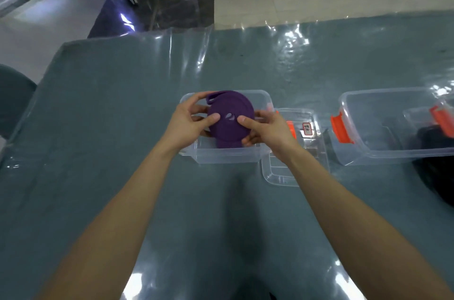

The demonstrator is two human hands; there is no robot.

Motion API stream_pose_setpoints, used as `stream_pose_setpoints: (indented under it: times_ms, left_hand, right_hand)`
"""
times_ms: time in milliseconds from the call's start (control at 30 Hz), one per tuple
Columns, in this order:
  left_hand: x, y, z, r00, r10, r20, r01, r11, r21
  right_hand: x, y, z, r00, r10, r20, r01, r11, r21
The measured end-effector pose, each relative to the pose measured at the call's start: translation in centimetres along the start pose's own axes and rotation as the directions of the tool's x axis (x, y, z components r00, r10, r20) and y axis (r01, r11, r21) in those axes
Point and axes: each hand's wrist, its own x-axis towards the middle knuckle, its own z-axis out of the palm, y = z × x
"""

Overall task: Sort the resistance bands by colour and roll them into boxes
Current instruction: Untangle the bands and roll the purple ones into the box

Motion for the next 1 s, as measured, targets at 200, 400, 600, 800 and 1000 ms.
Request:
stream_pose_setpoints:
  times_ms: [200, 400, 600, 800, 1000]
  left_hand:
    - [3.6, -0.3, -0.2, 0.999, -0.045, 0.014, 0.044, 0.998, 0.039]
    - [5.7, -1.6, 0.5, 0.994, -0.109, 0.023, 0.109, 0.994, -0.017]
    - [6.9, -4.4, 1.0, 0.976, -0.206, 0.068, 0.208, 0.978, -0.032]
    - [8.9, -7.5, 0.4, 0.936, -0.352, 0.02, 0.338, 0.912, 0.231]
    - [9.9, -9.8, 0.1, 0.912, -0.407, 0.038, 0.34, 0.807, 0.483]
  right_hand:
    - [2.2, -2.3, 1.3, 0.974, -0.213, -0.079, 0.152, 0.87, -0.468]
    - [4.0, -1.1, 2.6, 0.943, -0.331, 0.018, 0.151, 0.382, -0.912]
    - [6.0, 0.5, 2.6, 0.947, -0.321, 0.025, 0.093, 0.198, -0.976]
    - [7.2, 2.9, 3.8, 0.99, -0.132, 0.058, 0.066, 0.055, -0.996]
    - [9.0, 4.5, 5.1, 0.998, -0.011, 0.068, 0.068, 0.012, -0.998]
